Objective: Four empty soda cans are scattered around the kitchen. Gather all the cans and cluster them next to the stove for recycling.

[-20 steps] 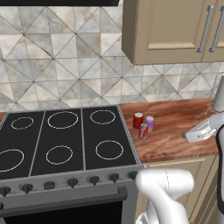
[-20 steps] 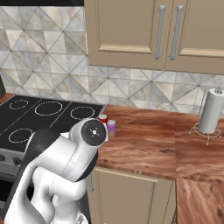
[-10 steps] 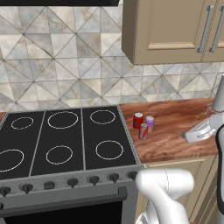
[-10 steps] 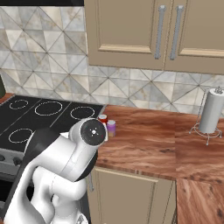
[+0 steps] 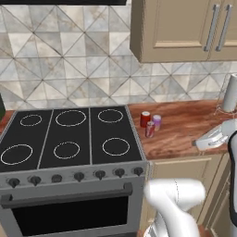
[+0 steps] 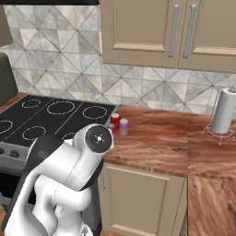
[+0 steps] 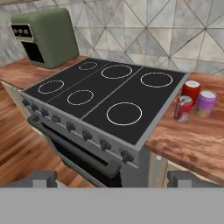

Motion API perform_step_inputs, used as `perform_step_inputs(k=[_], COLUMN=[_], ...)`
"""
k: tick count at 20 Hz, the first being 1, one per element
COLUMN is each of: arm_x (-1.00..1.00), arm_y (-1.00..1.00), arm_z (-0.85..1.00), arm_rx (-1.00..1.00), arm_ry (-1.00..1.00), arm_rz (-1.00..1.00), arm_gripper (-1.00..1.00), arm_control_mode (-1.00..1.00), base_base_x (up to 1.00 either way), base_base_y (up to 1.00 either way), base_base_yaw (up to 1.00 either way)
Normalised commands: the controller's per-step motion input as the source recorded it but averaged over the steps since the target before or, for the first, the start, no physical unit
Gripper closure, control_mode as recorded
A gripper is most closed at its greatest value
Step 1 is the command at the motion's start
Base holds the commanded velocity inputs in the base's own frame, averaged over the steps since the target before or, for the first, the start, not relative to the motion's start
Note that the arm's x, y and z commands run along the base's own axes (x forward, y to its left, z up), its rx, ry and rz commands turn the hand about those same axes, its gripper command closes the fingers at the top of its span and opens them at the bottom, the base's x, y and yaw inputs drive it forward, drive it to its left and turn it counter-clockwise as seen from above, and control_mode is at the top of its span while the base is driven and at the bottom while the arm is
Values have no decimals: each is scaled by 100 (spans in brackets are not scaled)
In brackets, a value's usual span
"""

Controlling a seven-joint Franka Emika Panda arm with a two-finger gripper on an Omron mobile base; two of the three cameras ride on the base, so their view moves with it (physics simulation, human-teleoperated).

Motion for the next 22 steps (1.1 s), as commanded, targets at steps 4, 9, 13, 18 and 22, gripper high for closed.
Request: perform_step_inputs(k=[4,9,13,18,22], arm_x=[0,0,0,0,0], arm_y=[0,0,0,0,0], arm_z=[0,0,0,0,0], arm_rx=[0,0,0,0,0], arm_ry=[0,0,0,0,0], arm_rz=[0,0,0,0,0], arm_gripper=[-100,-100,-100,-100,-100], arm_control_mode=[100,100,100,100,100], base_base_x=[-89,-74,-49,-8,0], base_base_y=[-15,-2,8,21,14], base_base_yaw=[10,16,30,44,50])
